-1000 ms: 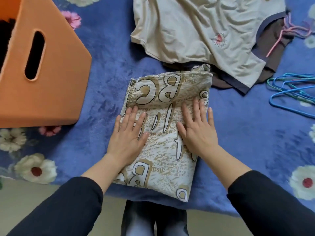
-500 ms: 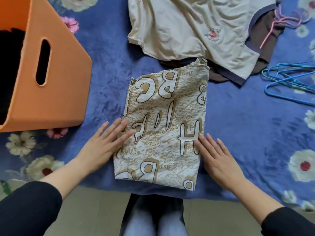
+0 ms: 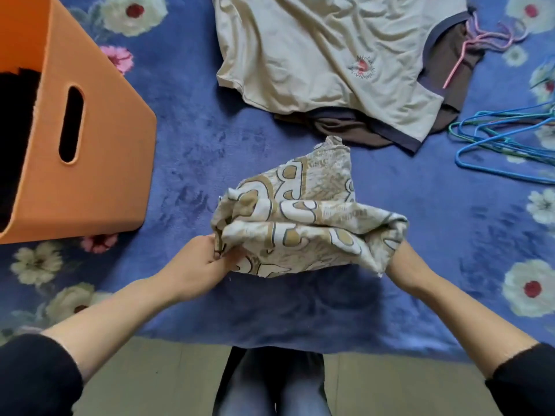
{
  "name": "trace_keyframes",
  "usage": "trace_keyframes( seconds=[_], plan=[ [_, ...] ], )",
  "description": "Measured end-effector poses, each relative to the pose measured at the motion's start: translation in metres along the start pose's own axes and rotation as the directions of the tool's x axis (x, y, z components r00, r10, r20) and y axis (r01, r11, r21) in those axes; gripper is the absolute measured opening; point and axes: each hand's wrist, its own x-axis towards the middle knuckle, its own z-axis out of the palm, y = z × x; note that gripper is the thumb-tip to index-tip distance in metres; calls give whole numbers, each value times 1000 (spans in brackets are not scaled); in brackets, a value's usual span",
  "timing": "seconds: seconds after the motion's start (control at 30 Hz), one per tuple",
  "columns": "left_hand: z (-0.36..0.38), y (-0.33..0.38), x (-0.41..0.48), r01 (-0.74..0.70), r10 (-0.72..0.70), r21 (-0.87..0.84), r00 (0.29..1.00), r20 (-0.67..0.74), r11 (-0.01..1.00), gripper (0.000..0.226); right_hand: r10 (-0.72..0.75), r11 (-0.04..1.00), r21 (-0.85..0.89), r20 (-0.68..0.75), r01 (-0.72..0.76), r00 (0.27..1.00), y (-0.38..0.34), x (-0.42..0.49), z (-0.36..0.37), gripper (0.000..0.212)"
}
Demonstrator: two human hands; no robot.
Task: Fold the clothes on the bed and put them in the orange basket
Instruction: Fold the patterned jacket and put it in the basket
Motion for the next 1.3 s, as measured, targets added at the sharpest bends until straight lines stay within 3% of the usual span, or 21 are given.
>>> trace_keyframes(
  seconds=[0.03, 0.07, 0.13, 0.2, 0.27, 0.33, 0.37, 0.43, 0.5, 0.6, 0.7, 0.8, 0.87, 0.93, 1.0, 1.1, 1.13, 1.2, 1.23, 1.3],
  plan=[
    [5, 4, 1, 60, -61, -37, 998, -29, 997, 73, 72, 996, 44, 38, -74, 997, 0, 5, -3, 37],
    [9, 9, 4, 125, -135, -107, 986, -96, 986, 77, 128, 988, 79, 84, -135, 988, 0, 7, -6, 52],
    [13, 11, 17, 217, -277, -248, 930, -241, 944, 77, 145, 970, 179, 110, -163, 983, -4, 14, -11, 53],
    [17, 19, 28, 211, -363, -400, 861, -356, 892, 67, 88, 931, 346, 103, -119, 991, -12, 19, -10, 48],
    [21, 28, 33, 141, -360, -482, 843, -400, 865, 45, 60, 894, 441, 61, -81, 996, -19, 26, -4, 60],
    [25, 33, 36, 129, -331, -408, 815, -476, 904, 30, 85, 921, 388, -94, -42, 992, -27, 35, 8, 60],
    [27, 35, 38, 138, -314, -350, 795, -519, 927, 28, 92, 941, 338, -220, -12, 971, -31, 39, 14, 49],
    [27, 36, 43, 109, -286, -310, 738, -611, 944, 33, 44, 964, 254, -459, 83, 887, -41, 45, 20, 26],
    [23, 36, 49, 53, -279, -335, 683, -675, 941, 35, -21, 974, 170, -589, 150, 808, -54, 52, 21, 26],
    [22, 22, 61, 79, -315, -344, 627, -713, 936, 33, -17, 993, 83, -603, 84, 797, -68, 78, 16, 45],
    [31, 1, 70, 240, -424, -358, 641, -640, 903, 39, 41, 997, -35, -523, -70, 851, -67, 110, 17, 61],
    [34, -7, 77, 377, -505, -336, 620, -601, 863, 27, 28, 966, -212, -482, -148, 876, -59, 124, 24, 56],
    [26, 7, 79, 331, -406, -250, 586, -701, 910, 24, -78, 968, -241, -534, -63, 842, -60, 123, 29, 52],
    [21, 27, 79, 211, -122, 12, 610, -783, 977, 42, -267, 924, -381, -603, 22, 752, -59, 118, 33, 59],
    [28, 45, 81, 88, 97, 240, 742, -663, 967, 51, -474, 790, -610, -552, 55, 686, -54, 111, 40, 60],
    [51, 36, 88, 92, 94, 393, 899, -427, 915, 58, -634, 528, -837, -273, 146, 724, -38, 114, 45, 48],
    [57, 25, 90, 142, 37, 419, 920, -390, 897, 60, -582, 516, -847, -240, 125, 777, -35, 117, 41, 46],
    [64, 4, 93, 227, -64, 443, 933, -353, 867, 64, -353, 615, -789, -283, -7, 892, -29, 123, 31, 47],
    [66, -2, 93, 255, -96, 442, 932, -351, 860, 65, -238, 659, -748, -304, -77, 923, -27, 126, 26, 48],
    [66, -3, 92, 323, -172, 383, 909, -379, 866, 66, -175, 709, -697, -323, -108, 930, -23, 127, 24, 52]
  ],
)
